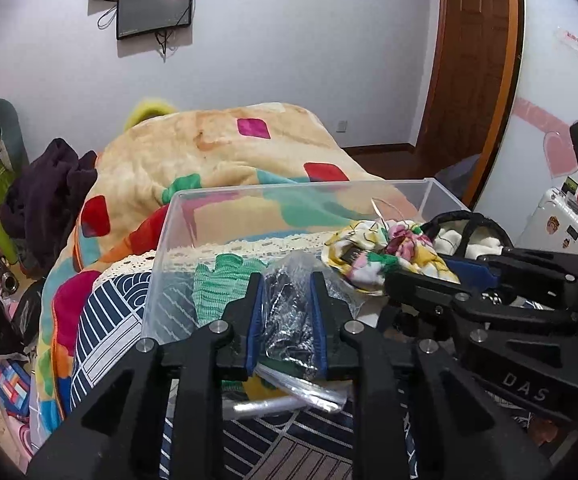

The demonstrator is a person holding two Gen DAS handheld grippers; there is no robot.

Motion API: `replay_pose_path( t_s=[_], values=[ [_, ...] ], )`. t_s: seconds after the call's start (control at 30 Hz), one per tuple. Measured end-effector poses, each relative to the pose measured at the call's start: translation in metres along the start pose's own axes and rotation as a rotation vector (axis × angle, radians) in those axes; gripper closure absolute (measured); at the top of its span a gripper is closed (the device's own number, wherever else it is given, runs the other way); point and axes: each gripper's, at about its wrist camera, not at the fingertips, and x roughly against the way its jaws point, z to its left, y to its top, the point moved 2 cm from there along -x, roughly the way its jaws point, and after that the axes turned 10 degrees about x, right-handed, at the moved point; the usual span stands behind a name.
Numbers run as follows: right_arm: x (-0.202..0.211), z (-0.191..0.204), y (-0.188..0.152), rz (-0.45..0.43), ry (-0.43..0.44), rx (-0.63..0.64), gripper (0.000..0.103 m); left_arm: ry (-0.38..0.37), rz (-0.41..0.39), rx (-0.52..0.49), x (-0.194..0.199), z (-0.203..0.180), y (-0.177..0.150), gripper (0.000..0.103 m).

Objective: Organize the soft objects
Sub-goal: 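Drop the foil packet into the box with the left tool while the right drops the scrunchie in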

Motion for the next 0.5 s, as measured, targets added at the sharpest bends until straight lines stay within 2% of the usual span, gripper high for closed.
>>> replay_pose_path(
  t_s=[0.13,0.37,0.5],
  values=[
    [0.005,0.001,0.001,-0.003,-0.010,0.019,0.068,-0.003,0.007,-0.011,0.005,-0.002,-0.003,0.068],
    [0.021,0.002,0.001,-0.041,-0.053,0.047,0.056,-0.030,-0.004,-0.019,0.027,-0.003,-0.006,0.052],
    [0.038,0.002,0.001,-0.081,-0.070,0.051,0.051,-0.031,-0.044,-0.038,0.048,-0.007,-0.008,0.041]
  ],
)
